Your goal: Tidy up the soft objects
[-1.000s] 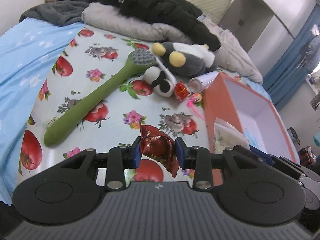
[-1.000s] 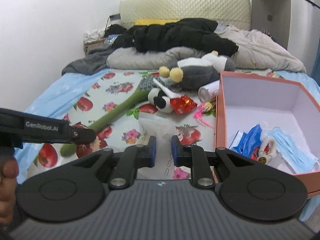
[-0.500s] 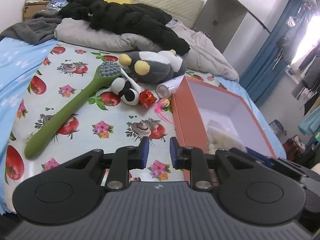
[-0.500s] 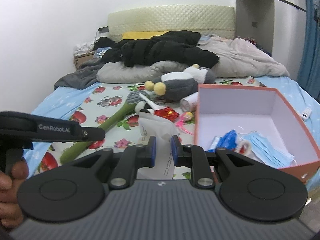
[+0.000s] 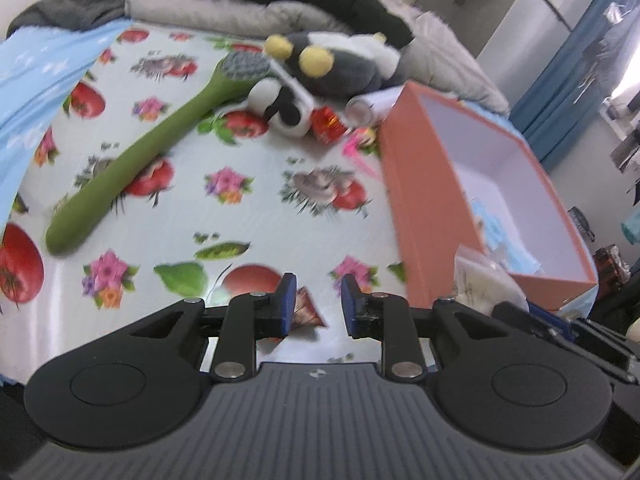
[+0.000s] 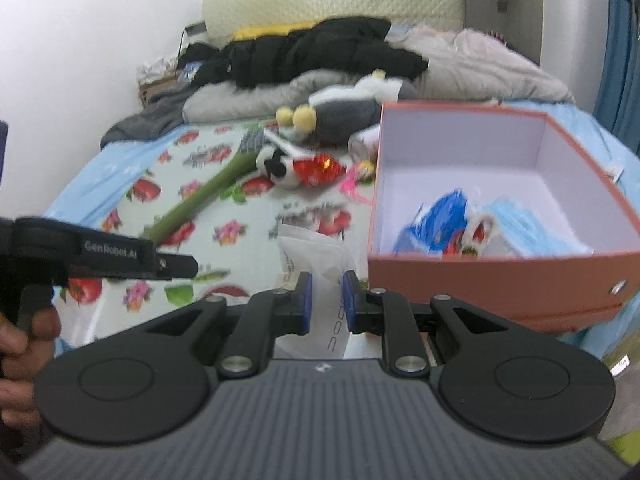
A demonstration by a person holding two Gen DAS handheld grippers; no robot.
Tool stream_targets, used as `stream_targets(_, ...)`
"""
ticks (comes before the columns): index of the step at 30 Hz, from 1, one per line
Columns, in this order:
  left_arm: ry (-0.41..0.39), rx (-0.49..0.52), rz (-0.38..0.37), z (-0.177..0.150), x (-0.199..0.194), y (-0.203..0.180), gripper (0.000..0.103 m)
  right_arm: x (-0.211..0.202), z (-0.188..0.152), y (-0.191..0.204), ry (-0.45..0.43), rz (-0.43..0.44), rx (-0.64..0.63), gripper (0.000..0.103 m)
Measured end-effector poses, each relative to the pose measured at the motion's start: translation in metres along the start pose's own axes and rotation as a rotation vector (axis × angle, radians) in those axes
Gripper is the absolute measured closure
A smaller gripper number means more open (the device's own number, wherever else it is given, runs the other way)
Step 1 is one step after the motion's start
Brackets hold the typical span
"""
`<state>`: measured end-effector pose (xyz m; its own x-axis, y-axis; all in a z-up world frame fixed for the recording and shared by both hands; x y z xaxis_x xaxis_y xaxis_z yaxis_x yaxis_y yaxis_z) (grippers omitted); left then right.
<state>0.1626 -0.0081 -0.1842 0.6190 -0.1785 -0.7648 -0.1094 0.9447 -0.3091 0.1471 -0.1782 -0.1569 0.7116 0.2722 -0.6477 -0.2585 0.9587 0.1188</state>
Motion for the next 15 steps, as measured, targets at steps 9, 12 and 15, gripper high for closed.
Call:
stream_targets(9,0.084,0.001,0.042,-0.014,0.040,0.018,0.050,0.035,-0.031,0.001,0.114,0.005,0.009,0.083)
stream_targets(12,0.109,0.063,0.031,-0.015,0.055,0.015,0.047,0.042,-0.035,-0.001,0.130,0.006,0.017,0.083)
stream_targets(15,0.115,0.149,0.051,-0.015,0.067,0.010,0.047,0.046,-0.039,-0.004,0.142,0.003,0.021,0.083)
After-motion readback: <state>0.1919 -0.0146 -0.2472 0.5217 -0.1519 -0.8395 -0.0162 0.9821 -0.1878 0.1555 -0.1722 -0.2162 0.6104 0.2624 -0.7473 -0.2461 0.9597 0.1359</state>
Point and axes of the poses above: each gripper's, at about its wrist camera, not at the fingertips, and x roughly the way its jaws point, y to its left, z to its top, the point moved 6 cm from there along x, roughly the way its jaws point, and after that the axes turned 1 degree about z, right-handed, at the moved point
